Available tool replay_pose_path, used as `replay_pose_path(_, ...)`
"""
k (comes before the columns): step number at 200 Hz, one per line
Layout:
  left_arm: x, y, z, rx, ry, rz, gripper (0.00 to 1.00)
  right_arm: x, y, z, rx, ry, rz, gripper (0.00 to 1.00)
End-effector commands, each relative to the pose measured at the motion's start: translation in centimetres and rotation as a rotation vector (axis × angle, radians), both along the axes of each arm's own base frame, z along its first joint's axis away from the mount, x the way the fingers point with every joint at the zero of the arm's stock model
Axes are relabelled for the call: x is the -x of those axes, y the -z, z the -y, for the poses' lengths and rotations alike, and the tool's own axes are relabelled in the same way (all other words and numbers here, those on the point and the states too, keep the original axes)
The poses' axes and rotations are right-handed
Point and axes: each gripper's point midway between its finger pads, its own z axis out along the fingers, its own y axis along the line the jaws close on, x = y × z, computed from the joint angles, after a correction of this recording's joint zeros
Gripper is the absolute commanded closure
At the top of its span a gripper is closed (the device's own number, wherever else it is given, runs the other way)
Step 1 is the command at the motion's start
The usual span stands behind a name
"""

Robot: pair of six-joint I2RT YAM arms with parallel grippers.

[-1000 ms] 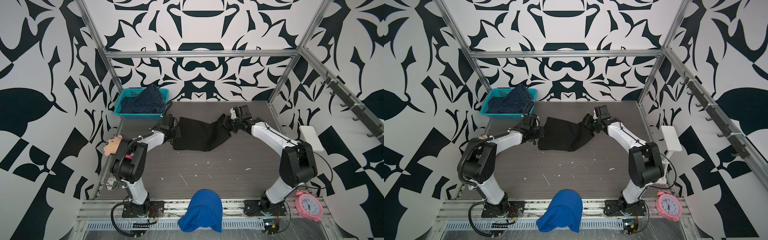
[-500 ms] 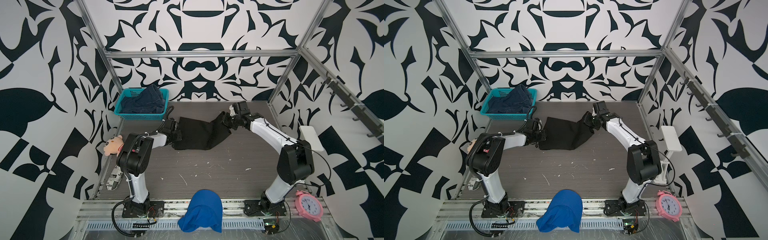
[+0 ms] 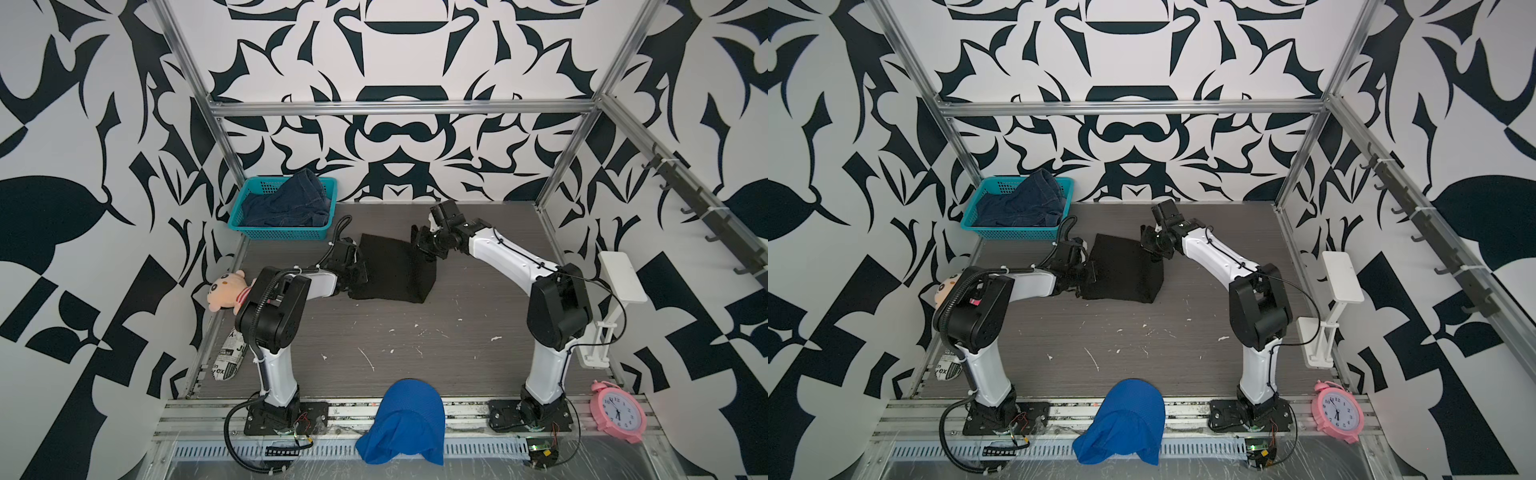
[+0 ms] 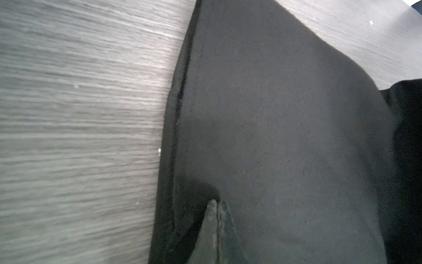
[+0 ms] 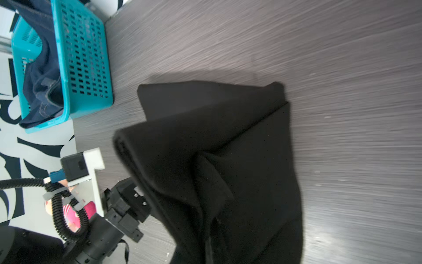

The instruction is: Fold and stack the skirts

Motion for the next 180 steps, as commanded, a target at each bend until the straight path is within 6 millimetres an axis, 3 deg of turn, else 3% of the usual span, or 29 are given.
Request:
replay_pose_path(1,1.9,2.5,0.2,0.008,0.009,-0.078,1.00,-1.0,-3.3,-2.7,-0.057,-0.001,0.070,1.00)
replay_pose_path(57,2.1,2.6,0.7,0.025,0.018,-0.073,1.00,-1.6,-2.6,-8.0,-0.086,-0.031,0.068,1.00)
replay_pose_path(125,2.3,1.9,0.7,0.038,0.010,-0.056,1.00,-2.5,0.0,-11.4,-0.093,-0.023,0.055,1.00)
replay_pose_path(149,2.5,-0.6,0.3,0.050,-0.006,-0.010,0.88,-2.7,1.0,-11.3,-0.077,-0.018,0.048,1.00)
replay_pose_path(180,3.6,-6.6,-0.8,0.072,-0.034,0.092,0.73,-2.9,1.1,-10.6,-0.045,-0.006,0.066,1.00)
